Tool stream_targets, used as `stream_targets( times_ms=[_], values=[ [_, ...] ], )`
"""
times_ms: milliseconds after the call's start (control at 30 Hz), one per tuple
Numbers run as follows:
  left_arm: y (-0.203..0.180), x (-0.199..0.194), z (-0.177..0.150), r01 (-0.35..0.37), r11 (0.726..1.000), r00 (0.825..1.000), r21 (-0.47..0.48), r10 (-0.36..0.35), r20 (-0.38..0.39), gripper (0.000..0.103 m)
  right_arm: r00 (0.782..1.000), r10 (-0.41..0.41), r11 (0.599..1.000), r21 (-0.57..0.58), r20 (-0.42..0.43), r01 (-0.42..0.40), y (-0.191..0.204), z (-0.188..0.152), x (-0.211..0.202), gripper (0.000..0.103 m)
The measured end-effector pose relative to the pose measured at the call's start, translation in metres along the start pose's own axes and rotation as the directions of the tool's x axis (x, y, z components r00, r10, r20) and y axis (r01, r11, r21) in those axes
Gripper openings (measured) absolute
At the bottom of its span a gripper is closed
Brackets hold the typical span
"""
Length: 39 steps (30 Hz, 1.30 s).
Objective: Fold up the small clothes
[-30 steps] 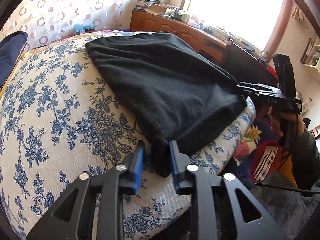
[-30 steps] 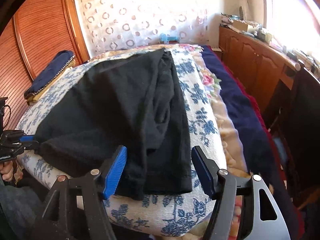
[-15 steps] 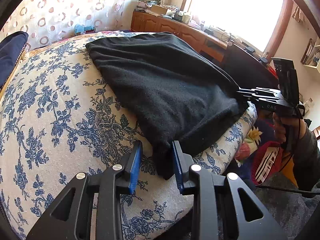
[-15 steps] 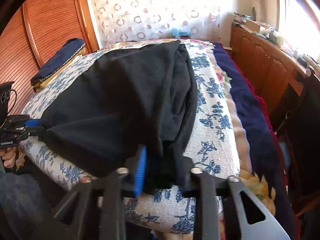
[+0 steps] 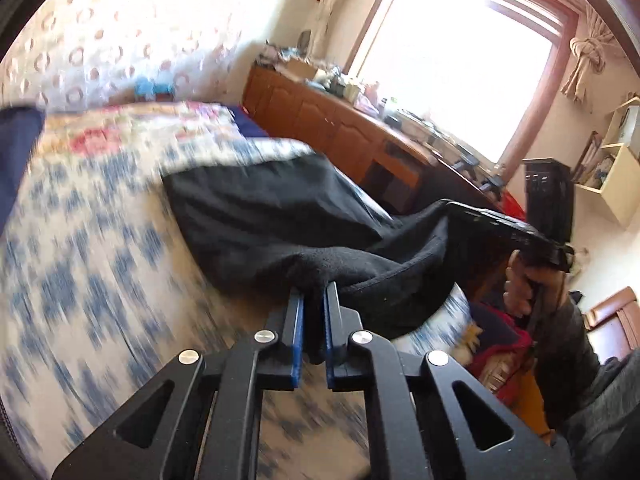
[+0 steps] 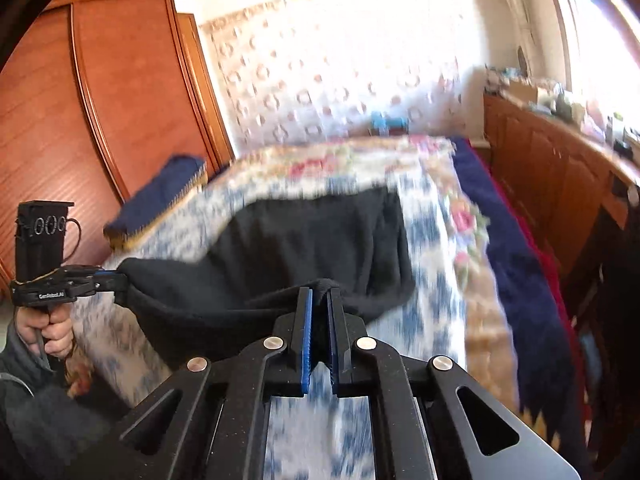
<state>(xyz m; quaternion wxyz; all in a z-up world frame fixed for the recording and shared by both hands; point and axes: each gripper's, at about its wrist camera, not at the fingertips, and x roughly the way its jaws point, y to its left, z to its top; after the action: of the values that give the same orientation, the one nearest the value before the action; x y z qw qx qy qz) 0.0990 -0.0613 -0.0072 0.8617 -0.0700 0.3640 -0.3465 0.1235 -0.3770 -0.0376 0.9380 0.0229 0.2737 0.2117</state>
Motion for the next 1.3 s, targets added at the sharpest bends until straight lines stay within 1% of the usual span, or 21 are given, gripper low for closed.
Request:
stream_targets(
  times_ms=[100, 233, 367, 467, 600, 733, 800, 833, 867, 900, 933, 967, 1000, 1033, 1100, 1133, 1167, 1200, 1233, 1267, 1300],
  values=[
    [0.016, 0.013, 0.034, -0.041, 0.999, 0.999, 0.003, 0.041, 0.02, 0.009, 0.999, -0.012, 0.999, -0.033, 0.042, 0.014, -0.003, 0.027, 0.014, 0.006],
    [0.037, 0.034, 0.068, -0.085, 0.996, 0.996, -0.005, 0.085, 0.012, 0.009, 0.999, -0.02, 0.999, -0.036, 0.048, 0.022, -0.015, 0.06, 0.049, 0.006],
    [0.058, 0.058, 0.085, -0.121, 0.992, 0.993, -0.021, 0.121, -0.017, 0.009, 0.999, -0.031, 0.998, -0.049, 0.02, 0.032, -0.028, 0.087, 0.094, 0.006],
    [0.074, 0.077, 0.094, -0.14, 0.989, 0.989, -0.048, 0.138, -0.045, 0.009, 0.999, -0.034, 0.999, -0.031, -0.012, 0.033, -0.033, 0.099, 0.132, 0.006],
    [0.091, 0.092, 0.102, -0.144, 0.986, 0.988, -0.079, 0.139, -0.067, 0.01, 0.999, -0.029, 0.999, -0.016, -0.042, 0.028, -0.034, 0.11, 0.155, 0.006],
    [0.107, 0.102, 0.111, -0.181, 0.979, 0.981, -0.091, 0.174, -0.081, 0.01, 0.997, -0.037, 0.999, -0.032, -0.072, 0.035, -0.035, 0.12, 0.17, 0.006],
    [0.114, 0.099, 0.114, -0.182, 0.978, 0.983, -0.104, 0.176, -0.059, 0.03, 0.995, -0.043, 0.999, -0.036, -0.087, 0.04, -0.034, 0.124, 0.174, 0.006],
    [0.117, 0.096, 0.115, -0.173, 0.979, 0.985, -0.112, 0.169, -0.043, 0.048, 0.995, -0.048, 0.998, -0.037, -0.091, 0.044, -0.033, 0.127, 0.176, 0.006],
    [0.119, 0.094, 0.116, -0.167, 0.979, 0.986, -0.114, 0.164, -0.033, 0.055, 0.994, -0.061, 0.998, -0.036, -0.09, 0.058, -0.033, 0.128, 0.177, 0.006],
    [0.12, 0.093, 0.117, -0.161, 0.981, 0.987, -0.113, 0.158, -0.028, 0.057, 0.994, -0.078, 0.997, -0.03, -0.082, 0.076, -0.035, 0.132, 0.176, 0.006],
    [0.121, 0.093, 0.118, -0.155, 0.982, 0.988, -0.111, 0.153, -0.027, 0.067, 0.994, -0.083, 0.996, -0.022, -0.077, 0.081, -0.035, 0.134, 0.173, 0.011],
    [0.12, 0.093, 0.117, -0.145, 0.984, 0.989, -0.107, 0.144, -0.024, 0.074, 0.993, -0.095, 0.995, -0.008, -0.072, 0.095, -0.037, 0.138, 0.171, 0.021],
    [0.118, 0.094, 0.117, -0.14, 0.985, 0.99, -0.102, 0.138, -0.026, 0.074, 0.992, -0.111, 0.994, 0.007, -0.065, 0.112, -0.038, 0.142, 0.168, 0.026],
    [0.116, 0.096, 0.115, -0.138, 0.986, 0.99, -0.094, 0.135, -0.037, 0.074, 0.993, -0.106, 0.994, 0.014, -0.052, 0.107, -0.038, 0.144, 0.163, 0.03],
    [0.112, 0.104, 0.111, -0.14, 0.987, 0.989, -0.078, 0.136, -0.061, 0.074, 0.995, -0.092, 0.996, 0.01, -0.045, 0.093, -0.037, 0.144, 0.157, 0.031],
    [0.112, 0.108, 0.109, -0.137, 0.988, 0.988, -0.073, 0.132, -0.075, 0.074, 0.994, -0.1, 0.995, 0.001, -0.049, 0.1, -0.036, 0.143, 0.154, 0.035],
    [0.111, 0.115, 0.107, -0.134, 0.989, 0.987, -0.067, 0.127, -0.094, 0.074, 0.993, -0.102, 0.995, -0.01, -0.054, 0.101, -0.033, 0.141, 0.149, 0.044],
    [0.11, 0.122, 0.104, -0.137, 0.989, 0.985, -0.058, 0.129, -0.117, 0.074, 0.993, -0.101, 0.995, -0.017, -0.058, 0.1, -0.033, 0.139, 0.147, 0.049],
    [0.109, 0.127, 0.102, -0.14, 0.989, 0.982, -0.049, 0.133, -0.131, 0.074, 0.993, -0.099, 0.995, -0.023, -0.065, 0.098, -0.031, 0.136, 0.145, 0.057],
    [0.108, 0.135, 0.1, -0.146, 0.989, 0.979, -0.036, 0.139, -0.151, 0.074, 0.993, -0.095, 0.995, -0.03, -0.076, 0.092, -0.03, 0.132, 0.142, 0.061],
    [0.107, 0.143, 0.098, -0.151, 0.988, 0.975, -0.022, 0.145, -0.171, 0.074, 0.992, -0.088, 0.996, -0.037, -0.09, 0.085, -0.031, 0.128, 0.143, 0.062]
  ],
)
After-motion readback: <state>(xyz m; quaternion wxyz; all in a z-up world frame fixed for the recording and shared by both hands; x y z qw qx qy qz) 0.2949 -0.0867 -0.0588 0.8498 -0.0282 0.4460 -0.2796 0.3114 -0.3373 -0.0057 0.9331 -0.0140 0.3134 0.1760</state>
